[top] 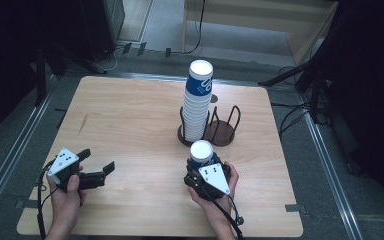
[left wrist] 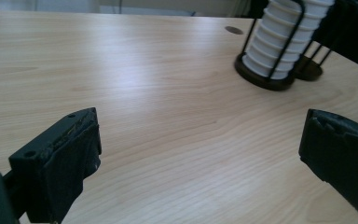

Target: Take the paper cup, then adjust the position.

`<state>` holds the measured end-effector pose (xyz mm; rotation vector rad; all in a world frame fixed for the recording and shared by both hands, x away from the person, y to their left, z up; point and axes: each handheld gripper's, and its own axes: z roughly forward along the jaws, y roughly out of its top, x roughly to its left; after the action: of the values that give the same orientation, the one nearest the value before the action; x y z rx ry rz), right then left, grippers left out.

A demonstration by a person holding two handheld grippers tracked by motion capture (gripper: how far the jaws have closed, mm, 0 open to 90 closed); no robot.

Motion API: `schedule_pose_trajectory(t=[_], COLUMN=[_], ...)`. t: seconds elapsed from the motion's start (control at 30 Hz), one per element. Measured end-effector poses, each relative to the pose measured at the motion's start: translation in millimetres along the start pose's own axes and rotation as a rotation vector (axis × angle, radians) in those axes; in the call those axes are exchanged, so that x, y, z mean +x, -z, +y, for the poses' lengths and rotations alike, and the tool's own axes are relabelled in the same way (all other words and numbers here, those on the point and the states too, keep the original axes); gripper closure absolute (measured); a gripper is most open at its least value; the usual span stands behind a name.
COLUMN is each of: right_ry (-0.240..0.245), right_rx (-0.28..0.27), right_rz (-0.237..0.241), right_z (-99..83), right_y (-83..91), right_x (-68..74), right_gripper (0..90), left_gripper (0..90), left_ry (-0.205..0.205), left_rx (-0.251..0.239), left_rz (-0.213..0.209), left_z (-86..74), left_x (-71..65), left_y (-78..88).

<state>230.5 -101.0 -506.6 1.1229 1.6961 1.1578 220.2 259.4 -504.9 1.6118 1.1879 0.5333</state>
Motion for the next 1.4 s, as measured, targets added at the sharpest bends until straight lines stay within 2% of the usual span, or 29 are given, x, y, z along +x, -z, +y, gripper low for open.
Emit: schedule_pose_trajectory(t=[0.13, 0.23, 0.33, 0.43, 0.57, 0.7, 0.87, 1.07, 1.2, 1.4], right_ry=[0.021, 0.039, 0.087, 0.100, 0.168, 0.202, 0.297, 0.414, 0.440, 0.470], right_rx=[-0.001, -0.002, -0.002, 0.001, -0.022, -0.029, -0.047, -0.067, -0.069, -0.076], right_rz=[0.010, 0.019, -0.011, -0.011, -0.015, -0.011, -0.023, -0.030, -0.012, 0.006], right_z=[-0.5, -1.5, -3.0, -3.4, -5.8, -8.0, -11.3, -16.9, -19.8, -22.4], right_y=[0.8, 1.2, 0.4, 0.9, 2.8, 3.4, 2.7, 3.3, 3.3, 3.9], right_x=[10.2, 16.6, 22.7, 26.6, 33.4, 39.2, 48.5, 61.4, 69.0, 75.7], right_gripper=[20.3, 20.3, 20.3, 20.4, 20.3, 20.4, 20.6, 20.7, 20.7, 20.7], left_gripper=[0.0, 0.0, 0.0, 0.0, 0.0, 0.0, 0.0, 0.1, 6.5, 6.5], left_ry=[-0.028, -0.035, -0.049, -0.061, -0.081, -0.090, -0.099, -0.118, -0.133, -0.156], left_rx=[0.017, 0.022, 0.026, 0.029, 0.045, 0.072, 0.090, 0.089, 0.092, 0.108], left_rz=[-0.047, -0.074, -0.100, -0.129, -0.166, -0.209, -0.255, -0.281, -0.273, -0.315], left_z=[4.8, 6.1, 6.9, 8.3, 9.7, 9.1, 9.0, 11.2, 12.0, 11.5], left_x=[-14.5, -22.7, -30.5, -37.6, -47.3, -54.4, -61.0, -69.2, -74.2, -80.9], left_y=[-3.3, -6.0, -8.6, -10.7, -14.7, -18.4, -20.1, -19.4, -18.9, -20.0])
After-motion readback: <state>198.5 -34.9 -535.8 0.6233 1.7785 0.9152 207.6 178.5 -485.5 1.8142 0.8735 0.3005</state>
